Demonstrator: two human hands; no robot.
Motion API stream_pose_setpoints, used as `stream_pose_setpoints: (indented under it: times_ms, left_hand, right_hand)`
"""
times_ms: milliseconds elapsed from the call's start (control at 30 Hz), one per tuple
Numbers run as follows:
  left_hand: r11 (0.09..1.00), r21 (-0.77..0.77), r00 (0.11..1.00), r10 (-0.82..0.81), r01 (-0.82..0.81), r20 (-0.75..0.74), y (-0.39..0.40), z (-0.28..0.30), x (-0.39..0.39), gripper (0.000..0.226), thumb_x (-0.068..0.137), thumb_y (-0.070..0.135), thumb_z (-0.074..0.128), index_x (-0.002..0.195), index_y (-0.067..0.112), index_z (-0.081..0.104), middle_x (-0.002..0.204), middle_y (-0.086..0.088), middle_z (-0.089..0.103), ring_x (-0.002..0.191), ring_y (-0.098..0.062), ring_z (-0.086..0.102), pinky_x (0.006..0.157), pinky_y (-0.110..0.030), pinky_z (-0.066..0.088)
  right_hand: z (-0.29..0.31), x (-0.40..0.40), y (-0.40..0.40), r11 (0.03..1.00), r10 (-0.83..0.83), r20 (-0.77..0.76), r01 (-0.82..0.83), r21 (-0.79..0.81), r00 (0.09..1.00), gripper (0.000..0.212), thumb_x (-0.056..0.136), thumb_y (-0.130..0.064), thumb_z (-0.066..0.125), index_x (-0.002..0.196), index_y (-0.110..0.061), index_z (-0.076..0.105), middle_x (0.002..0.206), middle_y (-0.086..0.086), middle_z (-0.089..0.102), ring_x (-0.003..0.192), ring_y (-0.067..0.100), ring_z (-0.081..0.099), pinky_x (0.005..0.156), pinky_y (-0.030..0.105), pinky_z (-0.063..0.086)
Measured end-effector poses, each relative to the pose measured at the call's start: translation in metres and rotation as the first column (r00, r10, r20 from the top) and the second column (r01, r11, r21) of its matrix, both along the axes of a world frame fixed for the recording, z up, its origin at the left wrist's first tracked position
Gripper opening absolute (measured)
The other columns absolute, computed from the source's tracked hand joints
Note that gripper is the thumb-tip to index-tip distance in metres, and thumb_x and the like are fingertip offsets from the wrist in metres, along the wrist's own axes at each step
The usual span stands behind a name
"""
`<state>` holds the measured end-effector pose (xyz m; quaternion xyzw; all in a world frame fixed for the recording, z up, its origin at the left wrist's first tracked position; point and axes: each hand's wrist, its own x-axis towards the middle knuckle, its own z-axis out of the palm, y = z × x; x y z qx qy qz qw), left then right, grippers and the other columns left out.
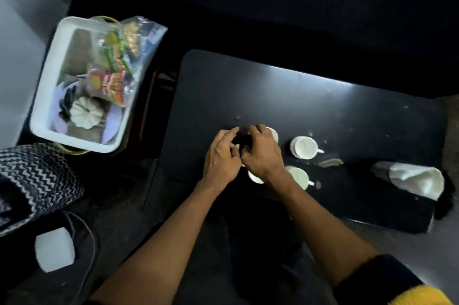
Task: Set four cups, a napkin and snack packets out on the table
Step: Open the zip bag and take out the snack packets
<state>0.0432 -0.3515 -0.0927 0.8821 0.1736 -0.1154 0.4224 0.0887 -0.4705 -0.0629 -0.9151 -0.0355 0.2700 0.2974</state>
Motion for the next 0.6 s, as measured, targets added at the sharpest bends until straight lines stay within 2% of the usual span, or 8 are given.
stream_pose_setpoints:
  times_ms: [67,133,267,367,433,500,600]
  left_hand:
    - [1.0,0.003,0.999,-0.025,0.025,0.023,0.004,0.005,0.012,0.05,0.091,0.001,0.06,0.14,0.015,0.057,0.123,0.0,0.059,0.097,-0.014,0.065,0.093,-0.032,0.054]
    - [1.0,0.014,0.999,-0.003,0.002,0.037,0.032,0.012,0.022,0.05,0.091,0.001,0.059,0.14,0.014,0.058,0.123,-0.001,0.059,0.099,-0.017,0.066,0.094,-0.032,0.053]
    - [0.985,0.097,0.985,0.132,-0.144,0.115,0.133,0.018,0.04,0.045,0.091,0.005,0.052,0.134,0.012,0.06,0.124,-0.006,0.06,0.106,-0.026,0.065,0.094,-0.039,0.053]
    - [0.959,0.153,0.961,0.21,-0.239,0.181,0.185,0.02,0.05,0.043,0.085,0.005,0.047,0.124,0.006,0.063,0.126,-0.013,0.061,0.115,-0.035,0.061,0.099,-0.04,0.048]
    - [0.932,0.216,0.947,0.246,-0.29,0.208,0.215,0.018,0.058,0.047,0.08,0.007,0.049,0.125,0.007,0.061,0.132,-0.015,0.056,0.121,-0.037,0.055,0.101,-0.042,0.048]
    - [0.914,0.284,0.953,0.245,-0.289,0.18,0.237,0.014,0.065,0.058,0.077,0.01,0.056,0.134,0.01,0.055,0.144,-0.014,0.048,0.134,-0.035,0.046,0.108,-0.041,0.043]
    - [0.945,0.282,0.986,0.161,-0.164,0.037,0.256,0.006,0.07,0.069,0.082,0.019,0.066,0.148,0.017,0.045,0.157,-0.012,0.038,0.146,-0.033,0.033,0.115,-0.041,0.033]
  right_hand:
    - [0.004,0.012,0.003,1.0,-0.007,-0.003,0.007,0.003,1.0,0.044,0.081,-0.033,0.057,0.122,-0.018,0.061,0.12,0.009,0.058,0.114,0.031,0.056,0.089,0.039,0.05]
    - [0.0,0.026,0.03,0.999,0.047,0.027,-0.047,-0.012,0.999,0.047,0.083,-0.027,0.061,0.128,-0.014,0.058,0.125,0.012,0.056,0.12,0.032,0.052,0.094,0.042,0.049]
    - [0.016,0.052,0.138,0.982,0.171,0.089,-0.177,0.061,0.981,0.052,0.083,-0.032,0.059,0.131,-0.012,0.056,0.127,0.014,0.054,0.12,0.034,0.051,0.094,0.046,0.05]
    - [0.021,0.069,0.198,0.981,0.148,0.12,-0.161,0.107,0.982,0.05,0.081,-0.037,0.053,0.124,-0.012,0.055,0.123,0.014,0.054,0.116,0.034,0.053,0.091,0.046,0.05]
    - [0.021,0.08,0.233,0.982,-0.005,0.058,-0.006,0.188,0.998,0.051,0.08,-0.038,0.056,0.122,-0.008,0.052,0.121,0.014,0.055,0.114,0.033,0.054,0.091,0.044,0.049]
    - [0.009,0.095,0.26,0.947,-0.198,-0.111,0.219,0.233,0.974,0.058,0.076,-0.034,0.066,0.122,-0.005,0.048,0.122,0.016,0.057,0.112,0.033,0.058,0.092,0.044,0.051]
    - [-0.021,0.111,0.285,0.796,-0.43,-0.431,0.558,0.234,0.794,0.078,0.055,-0.038,0.072,0.123,-0.003,0.054,0.114,0.013,0.067,0.097,0.03,0.068,0.084,0.048,0.06]
